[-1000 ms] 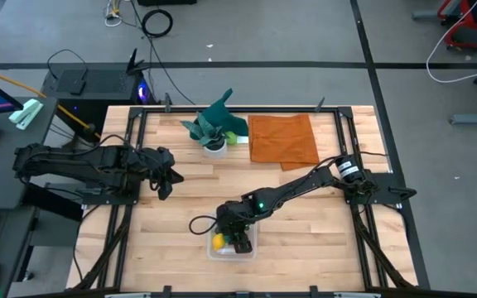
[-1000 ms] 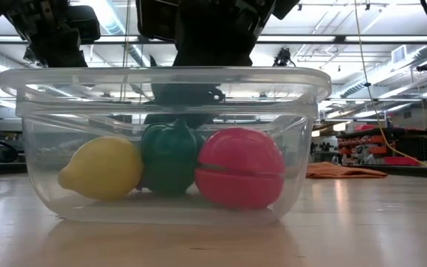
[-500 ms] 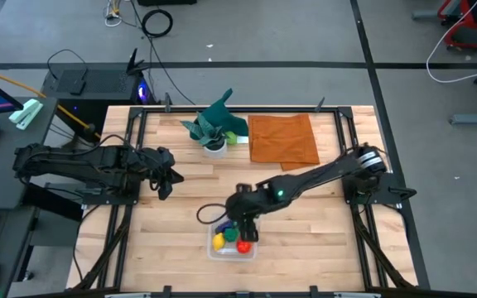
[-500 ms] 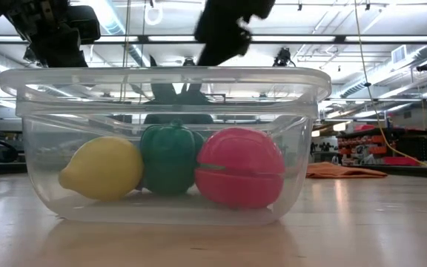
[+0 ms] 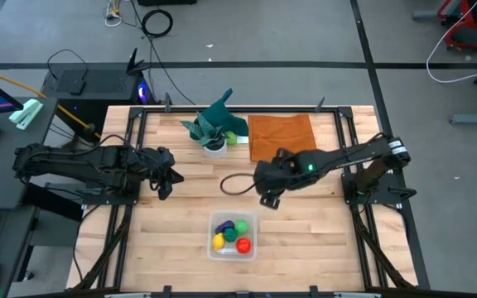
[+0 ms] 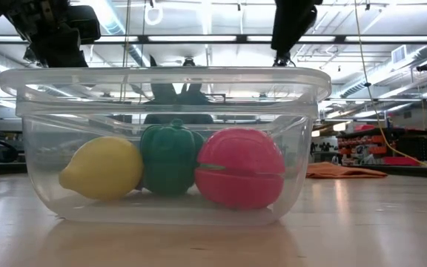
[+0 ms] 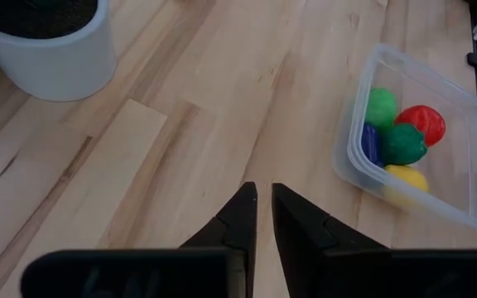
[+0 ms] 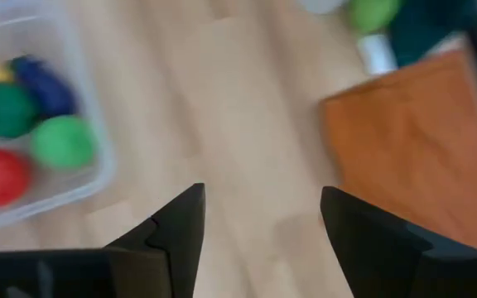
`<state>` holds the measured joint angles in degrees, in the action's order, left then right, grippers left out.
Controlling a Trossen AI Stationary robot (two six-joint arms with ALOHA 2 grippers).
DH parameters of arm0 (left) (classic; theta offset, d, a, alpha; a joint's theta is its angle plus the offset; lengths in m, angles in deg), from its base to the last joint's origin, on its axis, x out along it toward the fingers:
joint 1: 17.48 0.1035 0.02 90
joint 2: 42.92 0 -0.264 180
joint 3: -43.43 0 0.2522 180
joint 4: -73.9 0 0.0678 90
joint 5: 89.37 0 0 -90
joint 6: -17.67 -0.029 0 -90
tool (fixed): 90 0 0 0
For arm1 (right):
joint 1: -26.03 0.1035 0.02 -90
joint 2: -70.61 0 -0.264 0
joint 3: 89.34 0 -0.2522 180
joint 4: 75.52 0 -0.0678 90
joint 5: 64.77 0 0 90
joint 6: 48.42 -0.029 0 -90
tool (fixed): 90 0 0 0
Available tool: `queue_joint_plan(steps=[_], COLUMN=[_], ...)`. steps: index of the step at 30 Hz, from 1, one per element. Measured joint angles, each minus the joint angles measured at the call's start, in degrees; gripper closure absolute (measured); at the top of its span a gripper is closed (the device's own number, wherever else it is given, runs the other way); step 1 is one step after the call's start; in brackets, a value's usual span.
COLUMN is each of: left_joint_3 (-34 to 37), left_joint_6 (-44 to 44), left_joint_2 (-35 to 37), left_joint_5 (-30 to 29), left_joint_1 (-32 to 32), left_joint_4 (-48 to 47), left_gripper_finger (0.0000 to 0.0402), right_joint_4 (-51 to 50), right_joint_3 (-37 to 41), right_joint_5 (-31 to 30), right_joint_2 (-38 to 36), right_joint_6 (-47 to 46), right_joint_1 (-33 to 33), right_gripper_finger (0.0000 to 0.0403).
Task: Pick and placing Produce into tupperware
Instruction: Put the melon into the transparent bin
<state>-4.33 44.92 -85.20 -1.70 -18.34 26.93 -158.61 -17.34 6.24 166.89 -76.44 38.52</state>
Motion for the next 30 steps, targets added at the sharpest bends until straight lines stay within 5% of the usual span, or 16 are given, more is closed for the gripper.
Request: queue_joint_plan(steps=[8,19,30], left_joint_3=[0.00,0.00,0.00], left_joint_6=[0.43,2.16,2.27], left_joint_2=[-0.03,-0.04,-0.03], left_joint_5=[-0.78,-3.37,-3.69], left_joint_1=[0.02,0.04,0.04], left_joint_4=[0.00,0.02,1.35], left_gripper_finger=[0.0356,0.0355,0.0350], right_joint_4=[2.47,38.08,64.39], right_joint_3=[11.51,47.49,63.00], right_joint_5=[-4.53,-2.57,8.02], right_joint_2=[-8.94,-30.89,-30.58], right_joint_6=[-1.92,-7.47,-1.64], right_joint_1=[-7.10,-18.36,-26.45], right_gripper_finger=[0.0203,0.0211,0.0212])
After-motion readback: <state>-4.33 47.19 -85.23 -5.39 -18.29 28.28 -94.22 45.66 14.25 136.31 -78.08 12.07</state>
